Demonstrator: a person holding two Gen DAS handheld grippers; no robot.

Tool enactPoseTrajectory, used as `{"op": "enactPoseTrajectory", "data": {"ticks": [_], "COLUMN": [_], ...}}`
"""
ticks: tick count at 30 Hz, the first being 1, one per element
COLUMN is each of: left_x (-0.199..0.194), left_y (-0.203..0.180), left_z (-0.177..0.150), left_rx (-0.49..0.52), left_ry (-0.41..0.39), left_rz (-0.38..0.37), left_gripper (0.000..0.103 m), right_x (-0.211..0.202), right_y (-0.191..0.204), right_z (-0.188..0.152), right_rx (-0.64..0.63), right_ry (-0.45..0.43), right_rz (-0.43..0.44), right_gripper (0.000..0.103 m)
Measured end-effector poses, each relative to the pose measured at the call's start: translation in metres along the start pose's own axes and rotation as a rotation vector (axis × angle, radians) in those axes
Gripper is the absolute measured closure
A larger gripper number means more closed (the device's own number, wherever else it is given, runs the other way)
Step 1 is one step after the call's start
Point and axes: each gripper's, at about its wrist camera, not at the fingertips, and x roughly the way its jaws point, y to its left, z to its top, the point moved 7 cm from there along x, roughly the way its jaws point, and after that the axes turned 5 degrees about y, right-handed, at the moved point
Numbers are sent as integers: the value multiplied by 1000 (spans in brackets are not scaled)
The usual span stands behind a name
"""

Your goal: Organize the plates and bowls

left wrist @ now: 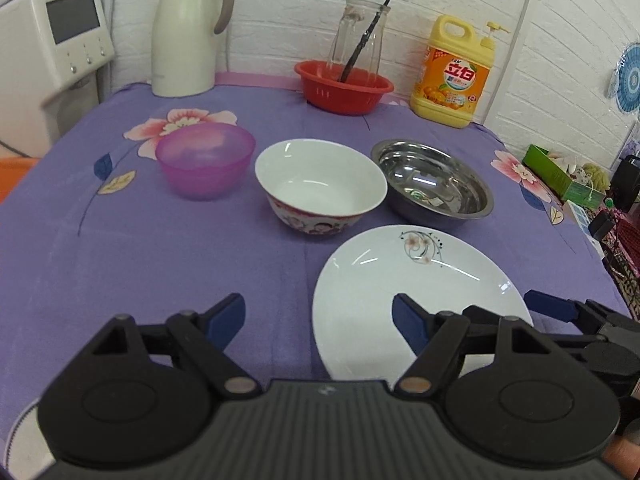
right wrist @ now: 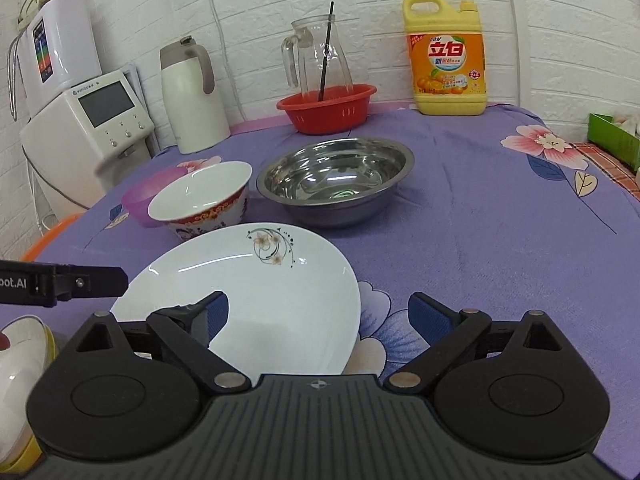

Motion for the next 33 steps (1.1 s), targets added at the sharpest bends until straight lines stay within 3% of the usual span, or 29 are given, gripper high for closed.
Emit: {"op": "enactPoseTrajectory", "data": {"ticks": [4,12,22,33], "left_x": [21,42,46,47], "left_y": [-6,-11,-15,-37], "left_z": [2,-6,-7,-13], "left_rx": [-23,5,49,119], "left_ry": [56,89,81,52], "left_rz": [-12,34,71,34], "left_gripper": [28,28,28,32], "right_x": [5,15,17,16], "right_y": [1,9,9,32], "right_z": [-3,-11,-11,-16], "right_rx": [-13,-81,-117,-172], "right_ry": [26,53,72,78], "right_rz": [-5,-34,-33,24], "right_gripper": [0,0,0,0]}}
